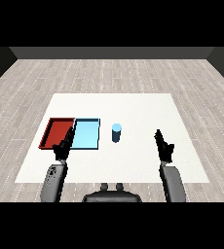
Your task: Pick the blue can and put it in the blue box
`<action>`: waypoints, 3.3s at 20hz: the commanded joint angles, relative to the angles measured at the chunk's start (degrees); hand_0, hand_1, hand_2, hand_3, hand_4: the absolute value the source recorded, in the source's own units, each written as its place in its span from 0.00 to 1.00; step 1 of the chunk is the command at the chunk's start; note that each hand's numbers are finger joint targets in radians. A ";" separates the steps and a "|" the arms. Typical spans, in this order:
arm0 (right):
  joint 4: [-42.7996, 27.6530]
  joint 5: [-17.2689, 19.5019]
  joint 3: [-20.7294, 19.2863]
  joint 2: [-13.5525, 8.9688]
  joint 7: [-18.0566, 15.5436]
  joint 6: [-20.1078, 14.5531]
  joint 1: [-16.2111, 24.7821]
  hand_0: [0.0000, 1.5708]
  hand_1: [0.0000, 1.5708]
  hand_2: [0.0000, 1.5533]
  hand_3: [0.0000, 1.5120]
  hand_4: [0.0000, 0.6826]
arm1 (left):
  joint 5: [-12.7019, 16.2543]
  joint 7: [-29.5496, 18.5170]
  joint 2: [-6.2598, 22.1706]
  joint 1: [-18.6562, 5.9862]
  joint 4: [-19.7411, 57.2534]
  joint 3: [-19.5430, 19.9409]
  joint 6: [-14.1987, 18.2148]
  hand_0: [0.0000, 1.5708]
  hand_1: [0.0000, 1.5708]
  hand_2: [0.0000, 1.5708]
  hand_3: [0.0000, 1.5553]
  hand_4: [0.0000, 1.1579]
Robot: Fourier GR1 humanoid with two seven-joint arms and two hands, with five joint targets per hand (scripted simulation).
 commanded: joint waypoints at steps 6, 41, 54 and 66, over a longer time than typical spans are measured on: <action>13.98 4.87 1.90 5.80 -0.16 -5.99 -20.42 0.00 0.00 0.00 0.00 0.00 | 0.26 2.46 0.17 0.50 -3.91 1.21 0.46 0.00 0.00 0.00 0.00 0.00; 27.77 -19.15 5.99 6.64 -19.93 -3.74 -28.82 0.00 0.00 0.00 0.00 0.00 | 6.93 -23.88 -1.38 0.35 -1.75 5.95 -7.18 0.00 0.00 0.00 0.00 0.00; 38.90 -29.05 14.65 6.64 -30.69 -4.17 -28.08 0.00 0.00 0.00 0.00 0.00 | 5.34 -22.19 -4.33 1.74 -4.58 2.88 -5.07 0.00 0.00 0.00 0.00 0.00; 52.08 -38.97 19.66 6.64 -35.55 -5.06 -37.97 0.00 0.00 0.00 0.00 0.00 | 8.27 -21.01 -1.70 -1.26 -2.54 6.70 -6.71 0.00 0.00 0.00 0.00 0.00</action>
